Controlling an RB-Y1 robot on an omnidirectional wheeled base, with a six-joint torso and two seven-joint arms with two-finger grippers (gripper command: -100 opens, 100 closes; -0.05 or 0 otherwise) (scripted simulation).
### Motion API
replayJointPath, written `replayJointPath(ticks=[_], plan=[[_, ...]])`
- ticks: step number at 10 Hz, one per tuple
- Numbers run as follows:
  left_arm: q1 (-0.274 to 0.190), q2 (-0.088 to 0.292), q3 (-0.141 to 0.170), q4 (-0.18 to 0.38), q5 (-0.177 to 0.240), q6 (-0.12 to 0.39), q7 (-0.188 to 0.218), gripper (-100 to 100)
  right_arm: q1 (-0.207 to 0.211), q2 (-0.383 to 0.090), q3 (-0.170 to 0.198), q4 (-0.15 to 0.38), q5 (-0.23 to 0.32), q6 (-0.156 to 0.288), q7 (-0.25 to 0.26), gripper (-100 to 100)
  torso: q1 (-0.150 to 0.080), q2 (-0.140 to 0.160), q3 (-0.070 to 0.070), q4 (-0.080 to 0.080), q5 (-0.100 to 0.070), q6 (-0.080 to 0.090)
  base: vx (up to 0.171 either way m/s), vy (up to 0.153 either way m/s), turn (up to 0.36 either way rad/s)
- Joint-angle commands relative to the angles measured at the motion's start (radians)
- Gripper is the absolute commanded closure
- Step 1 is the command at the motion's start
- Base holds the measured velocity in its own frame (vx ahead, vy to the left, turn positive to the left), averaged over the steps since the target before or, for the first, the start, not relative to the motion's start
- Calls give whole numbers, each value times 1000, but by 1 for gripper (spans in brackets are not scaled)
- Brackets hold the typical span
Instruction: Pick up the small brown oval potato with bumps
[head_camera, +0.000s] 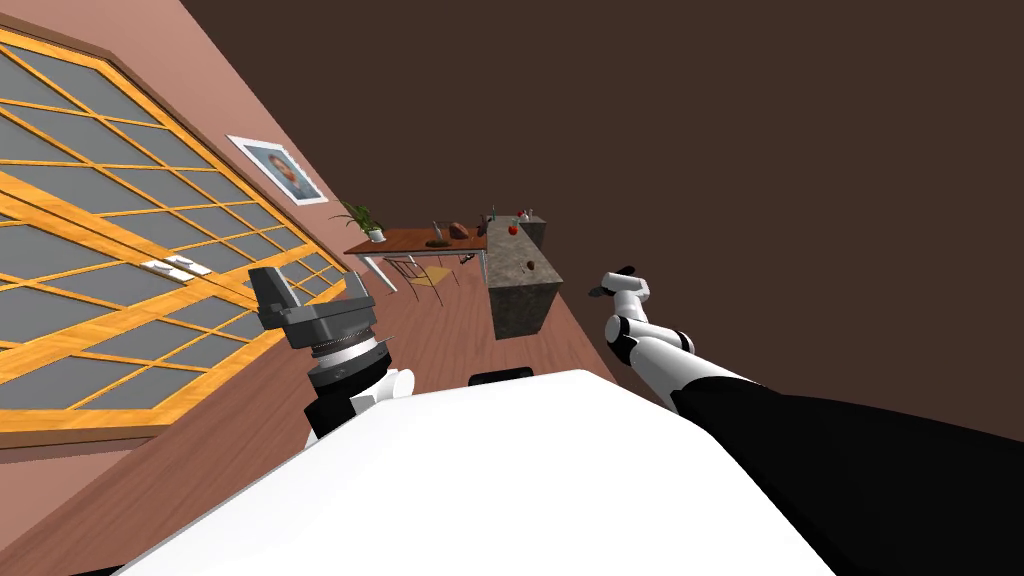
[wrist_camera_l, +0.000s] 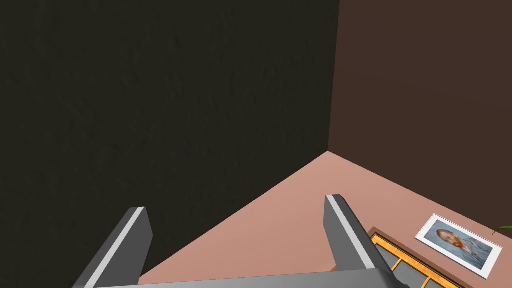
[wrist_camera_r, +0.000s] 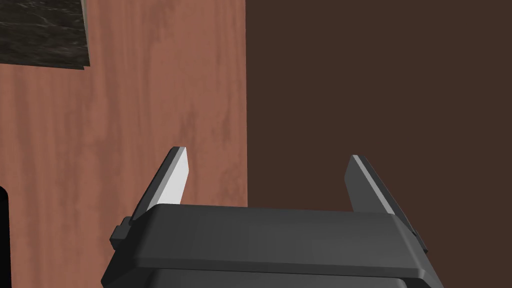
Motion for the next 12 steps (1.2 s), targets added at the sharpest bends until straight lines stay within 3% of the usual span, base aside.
replayJointPath(ticks=[1,3,4,5,6,7,9,11,12], plan=[[0,0,0,0,0,0,0,0,-29,-25,-12,50,-8,41,-27,-100,0,0,0,0,0,0,40,69,194],[0,0,0,0,0,0,0,0,-29,-25,-12,78,-8,41,-27,-100,2,-1,-1,0,0,-1,37,50,73],[0,0,0,0,0,0,0,0,-49,-46,-25,111,-18,83,-49,-100,-1,0,0,0,0,0,73,61,238],[0,0,0,0,0,0,0,0,-49,-46,-25,137,-18,83,-49,-100,1,-2,-1,0,0,-2,74,58,125],[0,0,0,0,0,0,0,0,-67,-67,-36,186,-27,118,-71,-100,1,-3,-2,-1,0,0,97,84,237],[0,0,0,0,0,0,0,0,-67,-67,-36,193,-27,121,-71,-100,3,-4,-2,-1,0,-1,91,63,118],[0,0,0,0,0,0,0,0,-96,-103,-55,280,-45,180,-108,-100,2,-6,-3,-1,0,-1,166,78,280],[0,0,0,0,0,0,0,0,-96,-103,-55,293,-45,187,-108,-100,2,-8,-5,-2,0,0,100,40,55],[0,0,0,0,0,0,0,0,-108,-119,-63,320,-53,214,-125,-100,0,-3,-2,-1,0,0,80,25,176]])
